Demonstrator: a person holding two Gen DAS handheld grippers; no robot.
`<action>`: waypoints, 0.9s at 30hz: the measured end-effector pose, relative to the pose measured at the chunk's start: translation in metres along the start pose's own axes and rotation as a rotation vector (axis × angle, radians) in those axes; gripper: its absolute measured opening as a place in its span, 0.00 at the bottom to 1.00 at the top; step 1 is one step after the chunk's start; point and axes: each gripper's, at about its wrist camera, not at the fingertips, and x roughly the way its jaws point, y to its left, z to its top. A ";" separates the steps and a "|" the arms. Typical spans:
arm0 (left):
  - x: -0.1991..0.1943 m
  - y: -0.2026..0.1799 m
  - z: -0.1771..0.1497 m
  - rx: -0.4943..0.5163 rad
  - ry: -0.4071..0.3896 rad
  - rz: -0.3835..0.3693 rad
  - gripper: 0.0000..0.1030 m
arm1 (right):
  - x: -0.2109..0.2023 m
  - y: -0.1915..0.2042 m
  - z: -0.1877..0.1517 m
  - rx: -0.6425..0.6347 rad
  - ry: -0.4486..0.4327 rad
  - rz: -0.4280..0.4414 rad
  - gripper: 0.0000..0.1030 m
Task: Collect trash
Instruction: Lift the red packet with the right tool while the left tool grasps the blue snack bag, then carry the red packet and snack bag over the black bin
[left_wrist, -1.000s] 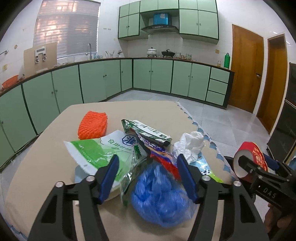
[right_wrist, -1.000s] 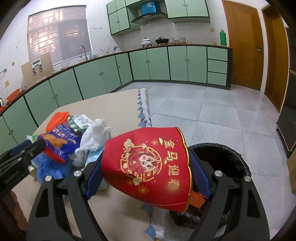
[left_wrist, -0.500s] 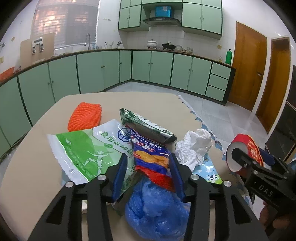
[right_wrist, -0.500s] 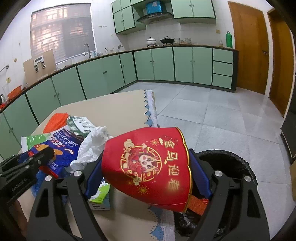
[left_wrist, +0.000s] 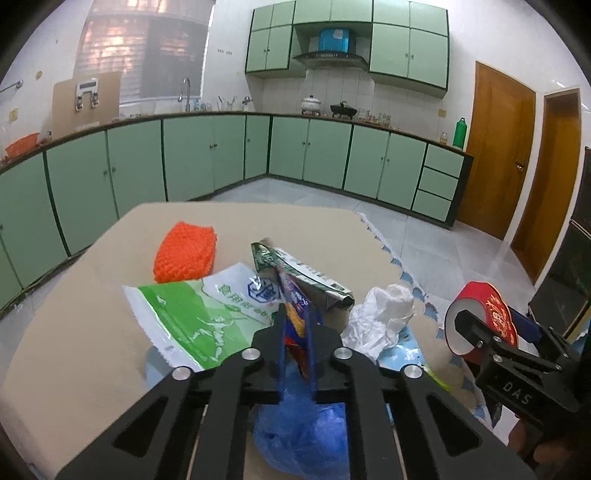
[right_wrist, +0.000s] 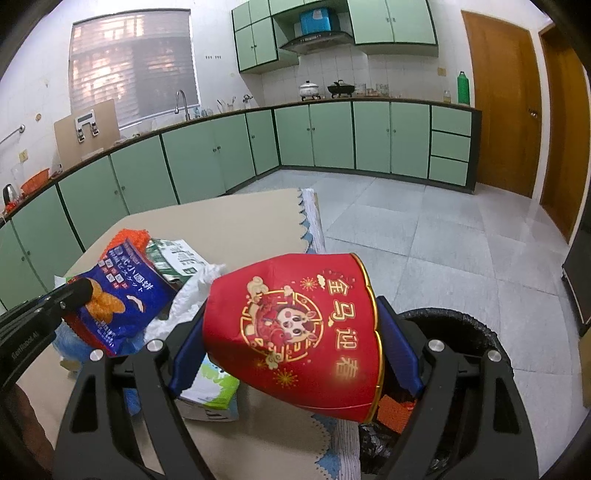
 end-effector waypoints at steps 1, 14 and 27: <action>-0.002 0.000 0.001 0.000 -0.004 -0.002 0.06 | -0.003 0.001 0.001 0.000 -0.006 0.001 0.78; -0.044 -0.001 0.021 0.004 -0.125 -0.030 0.05 | -0.039 0.000 0.014 0.019 -0.079 0.031 0.78; -0.063 -0.031 0.024 0.061 -0.185 -0.073 0.05 | -0.065 -0.005 0.020 0.015 -0.105 -0.006 0.78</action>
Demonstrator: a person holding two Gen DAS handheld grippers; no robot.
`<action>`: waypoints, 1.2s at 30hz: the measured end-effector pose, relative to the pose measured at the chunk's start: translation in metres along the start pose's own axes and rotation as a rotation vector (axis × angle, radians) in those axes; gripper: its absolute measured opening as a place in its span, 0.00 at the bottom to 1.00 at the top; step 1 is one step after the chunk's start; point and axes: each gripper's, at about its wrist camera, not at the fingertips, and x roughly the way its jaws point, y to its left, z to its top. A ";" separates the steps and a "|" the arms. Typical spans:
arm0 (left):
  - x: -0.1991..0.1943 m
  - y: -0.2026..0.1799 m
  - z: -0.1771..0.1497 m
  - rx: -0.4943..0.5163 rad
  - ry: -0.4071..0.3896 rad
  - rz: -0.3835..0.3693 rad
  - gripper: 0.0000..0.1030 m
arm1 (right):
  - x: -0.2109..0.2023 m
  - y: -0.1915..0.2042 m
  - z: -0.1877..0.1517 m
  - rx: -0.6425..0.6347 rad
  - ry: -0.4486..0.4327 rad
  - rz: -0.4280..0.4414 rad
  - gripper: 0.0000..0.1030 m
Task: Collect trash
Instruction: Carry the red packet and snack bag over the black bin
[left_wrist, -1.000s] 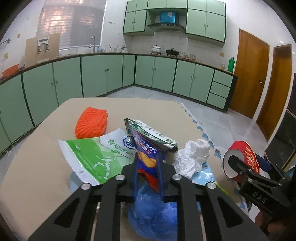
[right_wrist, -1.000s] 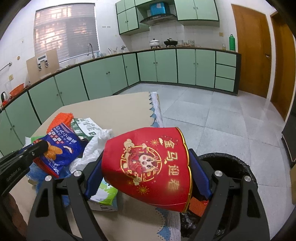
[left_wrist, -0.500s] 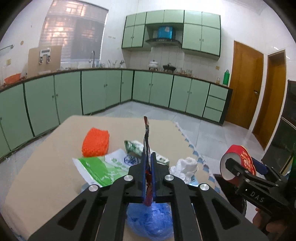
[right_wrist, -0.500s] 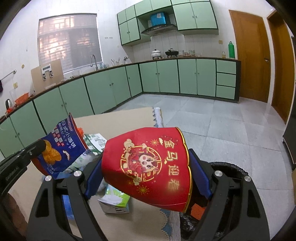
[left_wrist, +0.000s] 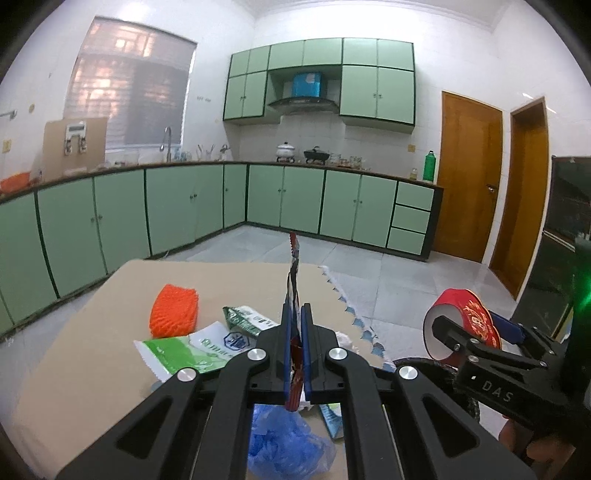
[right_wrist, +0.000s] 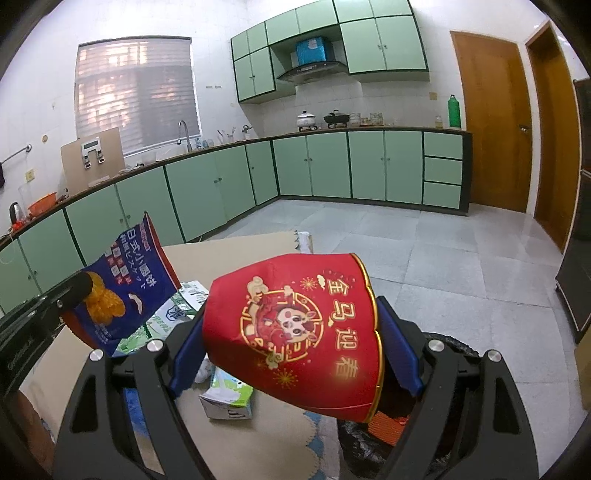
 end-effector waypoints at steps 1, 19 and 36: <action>0.000 -0.001 -0.002 0.003 -0.001 0.000 0.05 | 0.000 -0.001 0.000 -0.001 0.004 -0.004 0.78; 0.023 0.023 -0.022 -0.042 0.070 -0.025 0.05 | 0.017 0.007 -0.011 -0.018 0.059 -0.076 0.78; 0.023 0.062 0.010 -0.154 0.108 -0.037 0.05 | 0.020 0.010 0.001 -0.008 0.045 -0.048 0.78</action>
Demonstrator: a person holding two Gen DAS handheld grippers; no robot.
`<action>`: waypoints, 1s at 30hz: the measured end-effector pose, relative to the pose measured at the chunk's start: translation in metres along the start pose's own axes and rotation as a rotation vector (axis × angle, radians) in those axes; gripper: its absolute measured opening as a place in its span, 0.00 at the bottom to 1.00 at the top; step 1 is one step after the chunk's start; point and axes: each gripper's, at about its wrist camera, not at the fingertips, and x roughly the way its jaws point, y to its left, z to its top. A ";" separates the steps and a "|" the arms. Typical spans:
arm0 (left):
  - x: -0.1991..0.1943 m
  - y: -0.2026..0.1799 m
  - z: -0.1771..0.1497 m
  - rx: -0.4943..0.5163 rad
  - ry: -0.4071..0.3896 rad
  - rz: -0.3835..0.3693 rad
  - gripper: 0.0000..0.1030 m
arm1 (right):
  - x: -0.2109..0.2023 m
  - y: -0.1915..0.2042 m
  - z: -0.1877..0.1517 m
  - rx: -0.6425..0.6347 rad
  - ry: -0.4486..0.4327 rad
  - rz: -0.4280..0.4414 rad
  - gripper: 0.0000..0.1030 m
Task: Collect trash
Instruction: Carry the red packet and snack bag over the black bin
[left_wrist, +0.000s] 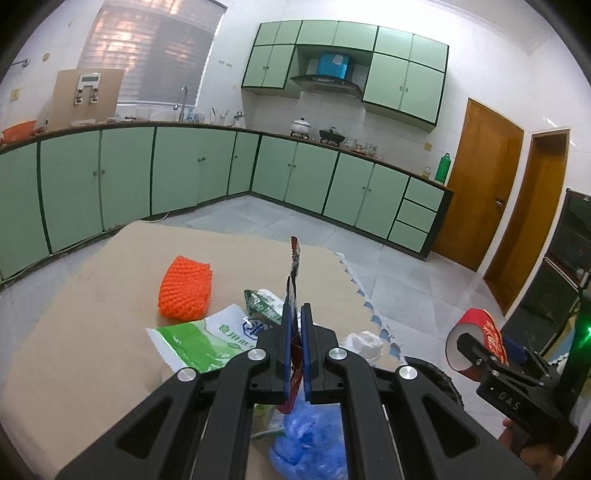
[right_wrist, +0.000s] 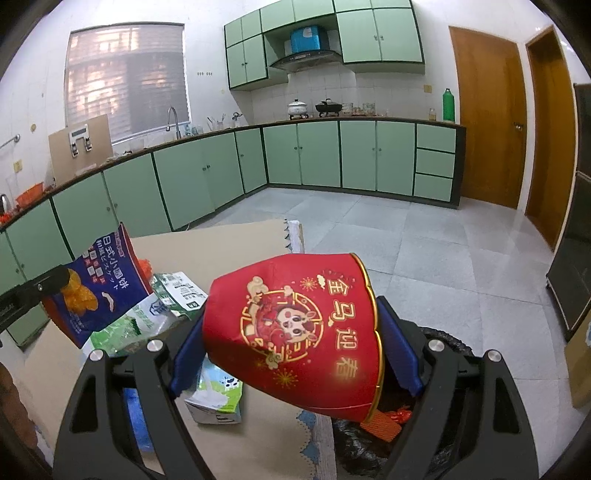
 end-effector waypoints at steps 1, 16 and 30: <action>-0.002 -0.002 0.002 -0.001 0.000 -0.004 0.05 | -0.002 -0.001 0.002 -0.002 -0.001 -0.002 0.78; -0.016 -0.085 -0.012 0.130 -0.019 -0.086 0.05 | -0.054 -0.067 0.003 0.063 -0.047 -0.047 0.78; 0.046 -0.186 -0.053 0.228 0.077 -0.250 0.04 | -0.046 -0.155 -0.035 0.125 0.010 -0.220 0.78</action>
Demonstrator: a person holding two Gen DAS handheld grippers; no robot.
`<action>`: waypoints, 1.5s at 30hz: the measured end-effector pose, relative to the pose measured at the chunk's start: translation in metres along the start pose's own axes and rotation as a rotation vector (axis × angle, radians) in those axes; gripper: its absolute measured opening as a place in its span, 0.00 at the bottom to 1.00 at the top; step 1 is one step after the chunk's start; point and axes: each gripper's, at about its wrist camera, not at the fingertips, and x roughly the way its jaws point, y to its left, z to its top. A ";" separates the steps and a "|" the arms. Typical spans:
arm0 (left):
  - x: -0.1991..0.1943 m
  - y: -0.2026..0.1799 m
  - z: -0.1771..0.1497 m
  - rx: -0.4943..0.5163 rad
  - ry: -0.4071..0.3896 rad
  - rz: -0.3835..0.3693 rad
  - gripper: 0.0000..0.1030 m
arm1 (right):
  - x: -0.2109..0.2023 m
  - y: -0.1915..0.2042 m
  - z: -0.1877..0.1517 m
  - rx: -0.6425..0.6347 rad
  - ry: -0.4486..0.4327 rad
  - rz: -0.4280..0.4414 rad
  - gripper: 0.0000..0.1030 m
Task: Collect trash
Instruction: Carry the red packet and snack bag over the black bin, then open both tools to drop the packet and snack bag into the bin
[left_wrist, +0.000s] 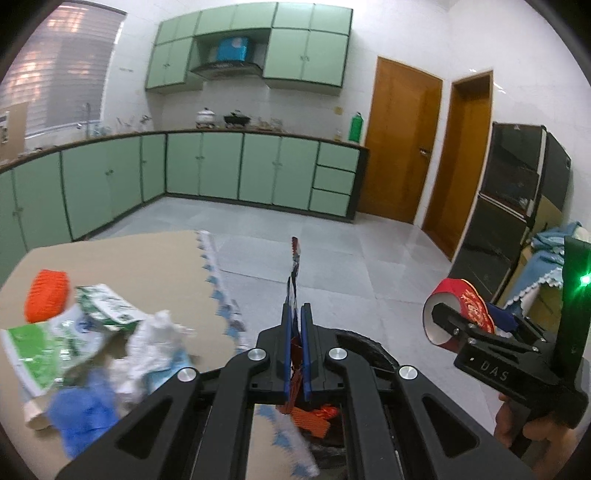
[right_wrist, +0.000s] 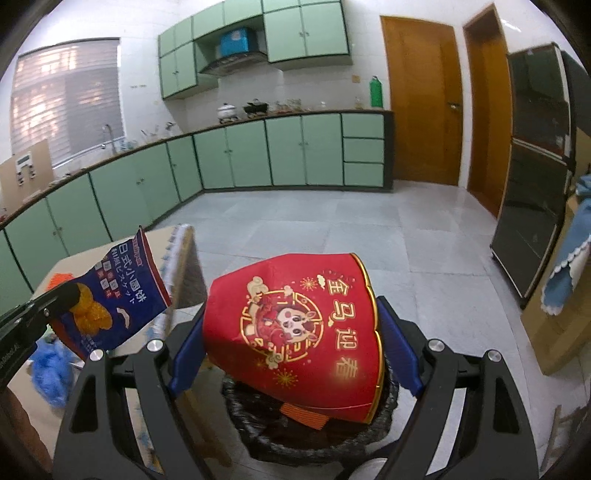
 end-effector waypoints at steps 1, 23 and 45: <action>0.009 -0.004 -0.001 0.004 0.012 -0.009 0.05 | 0.006 -0.004 -0.002 0.003 0.011 -0.010 0.78; 0.122 -0.030 -0.011 0.004 0.165 -0.037 0.05 | 0.111 -0.041 -0.032 0.027 0.130 -0.053 0.79; 0.117 -0.026 0.008 -0.026 0.119 -0.032 0.53 | 0.124 -0.065 -0.027 0.115 0.139 -0.093 0.91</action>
